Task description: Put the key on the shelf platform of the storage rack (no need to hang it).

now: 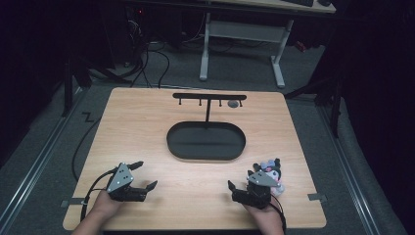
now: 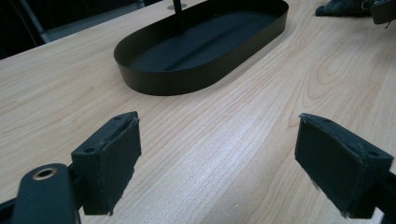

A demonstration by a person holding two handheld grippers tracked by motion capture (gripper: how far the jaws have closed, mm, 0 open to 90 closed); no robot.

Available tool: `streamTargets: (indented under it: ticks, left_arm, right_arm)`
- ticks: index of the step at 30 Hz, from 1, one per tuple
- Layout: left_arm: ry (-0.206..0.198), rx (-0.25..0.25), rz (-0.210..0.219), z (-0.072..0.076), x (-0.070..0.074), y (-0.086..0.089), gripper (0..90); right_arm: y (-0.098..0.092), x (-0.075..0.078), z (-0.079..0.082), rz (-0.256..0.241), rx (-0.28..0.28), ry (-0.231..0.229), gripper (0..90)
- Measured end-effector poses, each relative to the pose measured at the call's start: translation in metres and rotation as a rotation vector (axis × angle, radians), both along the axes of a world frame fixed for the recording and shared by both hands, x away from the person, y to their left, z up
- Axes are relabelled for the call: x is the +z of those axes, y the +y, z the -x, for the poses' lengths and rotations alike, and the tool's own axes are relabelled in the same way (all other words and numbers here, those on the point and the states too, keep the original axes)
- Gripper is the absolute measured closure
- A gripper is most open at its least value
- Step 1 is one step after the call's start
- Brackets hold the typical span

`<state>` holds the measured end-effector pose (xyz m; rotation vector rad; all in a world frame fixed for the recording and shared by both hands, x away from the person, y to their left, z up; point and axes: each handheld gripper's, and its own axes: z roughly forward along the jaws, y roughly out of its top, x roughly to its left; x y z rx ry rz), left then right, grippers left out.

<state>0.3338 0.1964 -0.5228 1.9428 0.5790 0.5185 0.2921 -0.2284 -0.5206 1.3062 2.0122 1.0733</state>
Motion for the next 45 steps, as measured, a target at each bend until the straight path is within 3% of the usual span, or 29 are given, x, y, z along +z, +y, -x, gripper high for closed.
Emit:
streamTargets:
  ticks: [29, 45]
  left_arm:
    - [0.003, 0.002, 0.001, -0.0003, 0.0001, 0.0004, 15.4]
    - [0.001, -0.001, 0.001, 0.0003, 0.0, 0.0003, 15.4]
  right_arm:
    - [-0.0002, -0.0021, -0.001, -0.005, -0.002, 0.024, 15.5]
    - [0.0072, -0.0002, -0.0017, 0.052, 0.008, 0.089, 15.5]
